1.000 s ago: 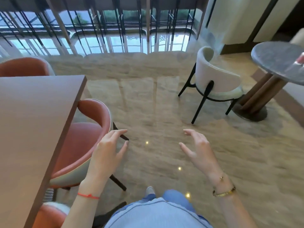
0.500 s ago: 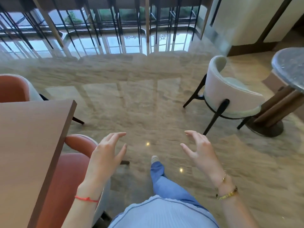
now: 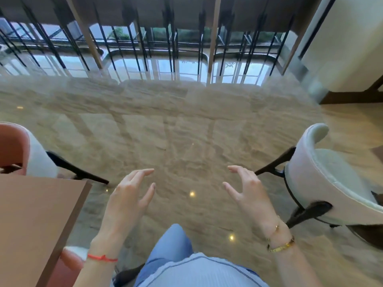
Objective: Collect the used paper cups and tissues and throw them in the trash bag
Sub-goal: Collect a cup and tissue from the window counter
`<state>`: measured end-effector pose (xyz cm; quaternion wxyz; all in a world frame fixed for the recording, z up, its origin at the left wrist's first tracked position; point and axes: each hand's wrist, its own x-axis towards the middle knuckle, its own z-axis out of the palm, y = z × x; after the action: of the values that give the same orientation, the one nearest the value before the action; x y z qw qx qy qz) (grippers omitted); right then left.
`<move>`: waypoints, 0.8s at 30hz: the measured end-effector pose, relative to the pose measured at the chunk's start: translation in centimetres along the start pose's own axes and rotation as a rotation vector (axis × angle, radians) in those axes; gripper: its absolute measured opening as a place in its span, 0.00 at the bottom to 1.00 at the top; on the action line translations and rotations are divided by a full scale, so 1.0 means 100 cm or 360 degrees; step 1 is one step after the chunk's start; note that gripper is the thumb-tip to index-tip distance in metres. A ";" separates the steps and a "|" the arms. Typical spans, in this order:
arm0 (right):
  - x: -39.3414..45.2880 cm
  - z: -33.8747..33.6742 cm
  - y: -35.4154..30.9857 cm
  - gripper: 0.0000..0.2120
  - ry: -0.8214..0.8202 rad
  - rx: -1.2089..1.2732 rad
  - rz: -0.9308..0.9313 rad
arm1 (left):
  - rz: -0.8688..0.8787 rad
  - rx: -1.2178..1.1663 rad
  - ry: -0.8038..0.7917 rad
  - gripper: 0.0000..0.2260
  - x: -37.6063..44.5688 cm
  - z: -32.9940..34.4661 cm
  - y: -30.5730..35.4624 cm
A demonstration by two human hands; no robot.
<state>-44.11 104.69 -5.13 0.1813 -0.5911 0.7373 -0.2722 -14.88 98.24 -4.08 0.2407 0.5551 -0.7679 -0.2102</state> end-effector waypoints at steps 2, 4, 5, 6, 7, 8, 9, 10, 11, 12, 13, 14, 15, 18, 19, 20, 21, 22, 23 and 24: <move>0.038 0.006 0.005 0.20 -0.0011 0.0011 0.0008 | -0.0013 0.0006 0.0008 0.15 0.038 0.008 -0.006; 0.075 0.015 0.010 0.20 -0.0010 0.0024 0.0017 | -0.0013 0.0004 -0.0008 0.15 0.077 0.017 -0.013; 0.092 0.019 0.013 0.20 -0.0010 0.0025 0.0016 | -0.0006 -0.0003 -0.0006 0.15 0.096 0.021 -0.017; 0.113 0.024 0.015 0.20 -0.0010 0.0028 0.0024 | 0.0008 -0.0008 -0.0004 0.15 0.119 0.025 -0.022; 0.133 0.028 0.017 0.20 -0.0012 0.0031 0.0033 | 0.0023 -0.0010 -0.0004 0.15 0.140 0.028 -0.026; 0.153 0.031 0.017 0.20 -0.0013 0.0034 0.0033 | 0.0030 -0.0010 0.0004 0.15 0.162 0.029 -0.029; 0.179 0.034 0.018 0.20 -0.0014 0.0036 0.0036 | 0.0030 -0.0013 0.0015 0.15 0.188 0.030 -0.033; 0.205 0.036 0.019 0.20 -0.0012 0.0038 0.0042 | 0.0029 -0.0015 0.0028 0.15 0.215 0.030 -0.037; 0.232 0.037 0.018 0.20 -0.0004 0.0041 0.0041 | 0.0035 -0.0014 0.0047 0.15 0.241 0.029 -0.041; 0.259 0.037 0.016 0.19 0.0007 0.0042 0.0037 | 0.0044 -0.0009 0.0061 0.15 0.269 0.027 -0.043; 0.287 0.037 0.014 0.19 0.0022 0.0045 0.0036 | 0.0061 -0.0004 0.0070 0.15 0.297 0.026 -0.045; 0.314 0.036 0.012 0.19 0.0040 0.0047 0.0039 | 0.0082 0.0001 0.0077 0.15 0.324 0.024 -0.046; 0.340 0.036 0.011 0.19 0.0061 0.0048 0.0045 | 0.0107 0.0004 0.0078 0.15 0.352 0.024 -0.048; 0.404 0.035 0.009 0.20 0.0133 0.0064 0.0072 | 0.0161 0.0028 0.0042 0.15 0.425 0.023 -0.047; 0.422 0.034 0.010 0.20 0.0148 0.0071 0.0092 | 0.0172 0.0035 0.0028 0.15 0.448 0.022 -0.048; 0.440 0.034 0.011 0.19 0.0156 0.0080 0.0120 | 0.0182 0.0034 0.0011 0.15 0.469 0.022 -0.049; 0.456 0.035 0.012 0.19 0.0162 0.0084 0.0144 | 0.0193 0.0030 -0.0003 0.15 0.489 0.023 -0.050; 0.472 0.036 0.013 0.19 0.0166 0.0083 0.0159 | 0.0207 0.0026 -0.0015 0.15 0.509 0.025 -0.051; 0.488 0.037 0.016 0.19 0.0166 0.0080 0.0174 | 0.0218 0.0023 -0.0028 0.15 0.527 0.027 -0.053; 0.507 0.039 0.020 0.19 0.0166 0.0081 0.0198 | 0.0222 0.0022 -0.0045 0.15 0.549 0.032 -0.055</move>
<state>-55.31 55.03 -6.70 0.1742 -0.5245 0.7738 -0.3094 -27.34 44.42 -2.41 0.2401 0.4988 -0.8095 -0.1955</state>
